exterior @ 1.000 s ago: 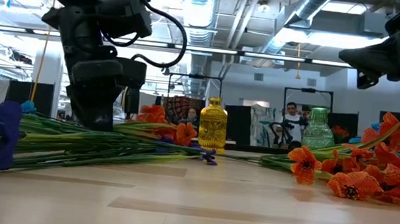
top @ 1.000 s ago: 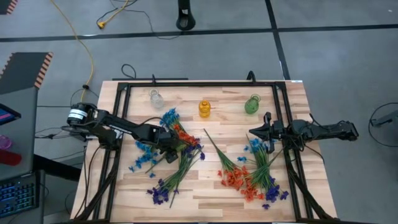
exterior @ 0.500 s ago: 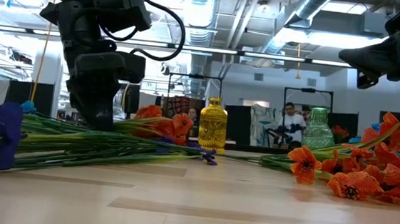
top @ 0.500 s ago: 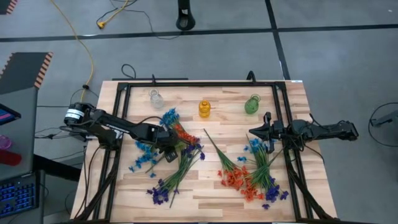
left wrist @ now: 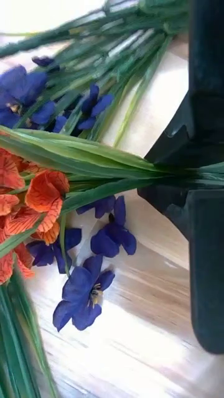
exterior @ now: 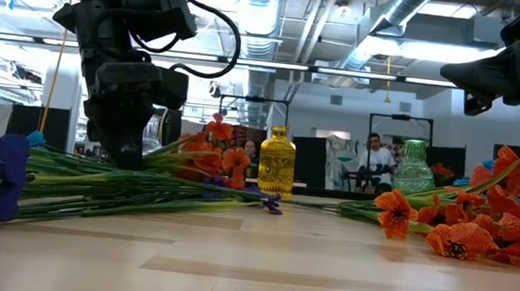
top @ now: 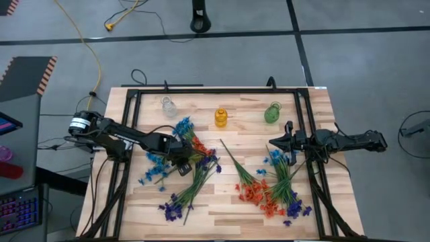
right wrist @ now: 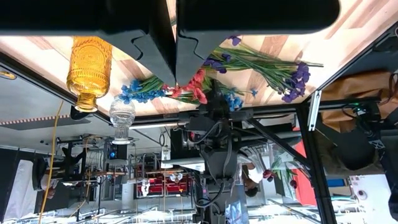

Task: Sort flowers into vase by color
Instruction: Put the top orange flower into the transparent vase

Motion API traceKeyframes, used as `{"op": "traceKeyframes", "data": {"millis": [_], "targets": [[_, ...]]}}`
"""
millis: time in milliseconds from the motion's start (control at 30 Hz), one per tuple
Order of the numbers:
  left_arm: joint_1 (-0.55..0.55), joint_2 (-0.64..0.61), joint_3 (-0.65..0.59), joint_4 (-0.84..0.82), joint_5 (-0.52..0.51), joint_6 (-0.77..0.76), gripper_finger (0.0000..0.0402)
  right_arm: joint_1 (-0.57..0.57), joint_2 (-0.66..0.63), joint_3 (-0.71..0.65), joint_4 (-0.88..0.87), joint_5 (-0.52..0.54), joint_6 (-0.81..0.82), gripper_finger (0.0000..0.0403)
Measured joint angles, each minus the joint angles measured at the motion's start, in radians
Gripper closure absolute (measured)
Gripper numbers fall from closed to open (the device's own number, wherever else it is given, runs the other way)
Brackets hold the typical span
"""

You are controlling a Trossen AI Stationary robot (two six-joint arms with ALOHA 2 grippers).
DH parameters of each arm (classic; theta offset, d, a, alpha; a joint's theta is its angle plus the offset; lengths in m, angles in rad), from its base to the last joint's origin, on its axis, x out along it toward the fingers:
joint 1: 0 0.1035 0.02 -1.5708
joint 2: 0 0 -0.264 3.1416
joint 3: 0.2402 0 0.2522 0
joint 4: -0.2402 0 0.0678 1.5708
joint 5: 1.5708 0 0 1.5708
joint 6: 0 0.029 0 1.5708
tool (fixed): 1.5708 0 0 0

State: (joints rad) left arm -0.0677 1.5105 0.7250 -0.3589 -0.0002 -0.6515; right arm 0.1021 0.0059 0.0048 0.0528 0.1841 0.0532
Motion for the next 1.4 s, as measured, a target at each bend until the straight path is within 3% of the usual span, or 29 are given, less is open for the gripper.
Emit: {"op": "traceKeyframes", "data": {"millis": [267, 600, 800, 1000, 1400], "targets": [[0.0, -0.118, 0.001, -0.016, -0.035, -0.012, 0.0383, 0.0, 0.0, 0.0, 0.001, 0.0, 0.0, 0.0371], [0.049, -0.359, 0.001, -0.018, -0.215, 0.013, 0.0382, 0.0, 0.0, 0.0, 0.001, 0.0, 0.0, 0.0371], [0.122, -0.501, 0.001, 0.035, -0.372, 0.149, 0.0381, 0.0, 0.0, 0.0, 0.001, 0.0, 0.0, 0.0371], [0.208, -0.601, 0.001, 0.186, -0.53, 0.396, 0.0381, 0.0, 0.0, 0.0, 0.001, 0.0, 0.0, 0.0371], [0.432, -0.621, 0.002, 0.544, -0.554, 0.798, 0.0381, 0.0, 0.0, 0.0, 0.001, 0.0, 0.0, 0.0371]]}}
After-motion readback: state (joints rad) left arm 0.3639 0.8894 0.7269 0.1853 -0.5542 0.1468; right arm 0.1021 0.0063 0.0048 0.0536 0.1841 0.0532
